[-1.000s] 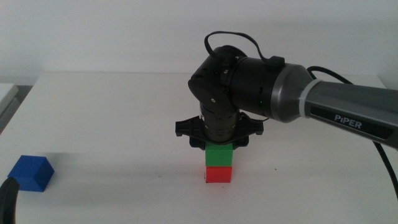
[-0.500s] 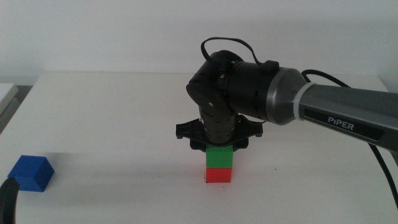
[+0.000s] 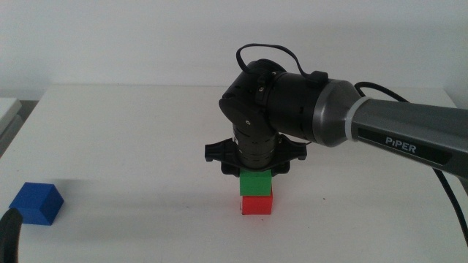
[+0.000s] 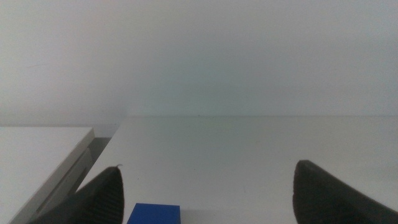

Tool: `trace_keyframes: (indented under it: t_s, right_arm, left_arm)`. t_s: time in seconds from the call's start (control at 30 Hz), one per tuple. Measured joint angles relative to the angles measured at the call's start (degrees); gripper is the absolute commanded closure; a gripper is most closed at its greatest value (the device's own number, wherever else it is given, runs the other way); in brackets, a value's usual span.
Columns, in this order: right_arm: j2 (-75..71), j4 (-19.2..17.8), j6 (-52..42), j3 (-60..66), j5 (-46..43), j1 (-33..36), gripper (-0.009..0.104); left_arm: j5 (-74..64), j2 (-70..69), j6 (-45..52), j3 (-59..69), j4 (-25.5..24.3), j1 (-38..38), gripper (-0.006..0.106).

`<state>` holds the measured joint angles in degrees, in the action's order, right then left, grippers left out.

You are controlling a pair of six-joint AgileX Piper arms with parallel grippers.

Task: Stack red cubes first, then green, then blue cubes in a specific spot.

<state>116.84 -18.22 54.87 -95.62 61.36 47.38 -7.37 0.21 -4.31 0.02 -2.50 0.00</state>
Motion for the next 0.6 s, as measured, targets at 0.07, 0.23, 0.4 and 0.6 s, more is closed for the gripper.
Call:
trace_keyframes:
  t_s: [0.07,0.23,0.4,0.6]
  right_arm:
    - [0.00,0.00,0.00,0.00,0.40,0.00,0.083]
    - [0.46,0.00,0.00,0.00,0.68,0.00,0.083]
    - [0.93,-0.12,-0.11,-0.39,0.68,0.00,0.083]
    - [1.15,-0.43,-0.22,-0.53,0.57,0.00,0.053]
  left_arm:
    - [0.00,0.00,0.00,0.00,0.00,0.00,0.010]
    - [0.00,0.00,0.00,0.00,0.00,0.00,0.010]
    - [0.00,0.00,0.00,0.00,0.00,0.00,0.010]
    - [0.00,0.00,0.00,0.00,0.00,0.00,0.010]
